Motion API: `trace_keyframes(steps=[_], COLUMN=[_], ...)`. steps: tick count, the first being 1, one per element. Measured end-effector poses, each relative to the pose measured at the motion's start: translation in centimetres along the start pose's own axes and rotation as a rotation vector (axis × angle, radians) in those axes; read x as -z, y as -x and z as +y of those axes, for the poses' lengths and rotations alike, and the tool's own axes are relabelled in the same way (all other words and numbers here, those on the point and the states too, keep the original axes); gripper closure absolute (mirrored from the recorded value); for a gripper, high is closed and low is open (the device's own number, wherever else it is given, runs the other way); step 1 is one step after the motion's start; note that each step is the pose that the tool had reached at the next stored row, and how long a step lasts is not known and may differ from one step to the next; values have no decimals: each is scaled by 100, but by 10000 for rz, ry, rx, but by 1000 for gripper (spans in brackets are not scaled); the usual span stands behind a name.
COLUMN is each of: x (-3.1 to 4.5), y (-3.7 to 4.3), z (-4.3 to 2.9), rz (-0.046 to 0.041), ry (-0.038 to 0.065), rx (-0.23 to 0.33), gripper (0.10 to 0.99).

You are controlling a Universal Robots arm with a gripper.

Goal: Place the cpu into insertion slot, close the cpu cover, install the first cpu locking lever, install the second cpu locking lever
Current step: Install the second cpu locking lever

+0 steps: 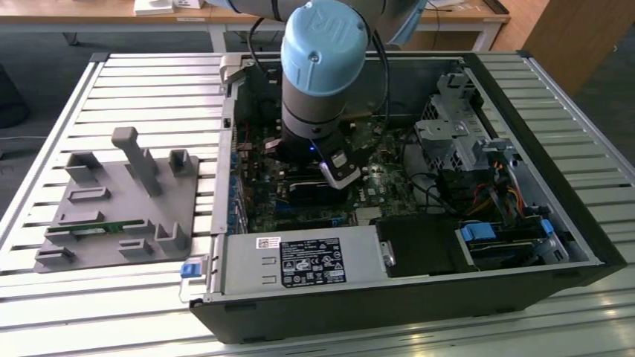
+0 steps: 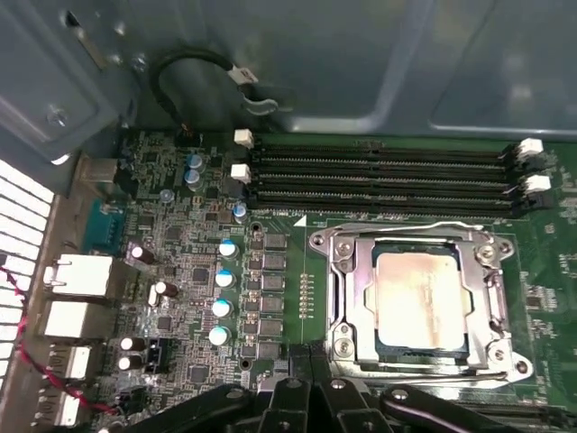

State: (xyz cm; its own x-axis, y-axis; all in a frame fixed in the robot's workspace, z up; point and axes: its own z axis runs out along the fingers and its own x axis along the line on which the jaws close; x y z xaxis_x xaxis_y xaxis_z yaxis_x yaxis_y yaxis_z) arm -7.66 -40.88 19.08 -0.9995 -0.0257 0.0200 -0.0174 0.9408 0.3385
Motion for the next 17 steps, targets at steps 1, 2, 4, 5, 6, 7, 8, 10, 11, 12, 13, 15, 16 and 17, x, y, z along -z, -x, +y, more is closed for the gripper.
trace_keyframes(steps=[1, 2, 4, 5, 6, 7, 8, 10, 11, 12, 13, 15, 16, 17], x=[33, 58, 105, 125, 145, 168, 190, 222, 236, 250, 260, 265, 265, 265], y=[-1, -2, -3, -3, -4, -4, -5, -6, -6, -6, -7, -6, -6, -6], z=[11, 20, 36, 44, 51, 59, 67, 79, 84, 89, 93, 95, 95, 95], rz=[-4, -10, -16, -22, -27, -31, -36, -46, -57, -67, -78, -94, -94, -95], ry=[-6, -6, -7, -7, -7, -9, -9, -10, -9, -11, -11, -5, -4, -4], rx=[2, 4, 6, 8, 9, 12, 13, 17, 20, 23, 28, 34, 34, 34], gripper=[980, 980, 980, 980, 980, 980, 980, 980, 980, 980, 980, 980, 980, 980])
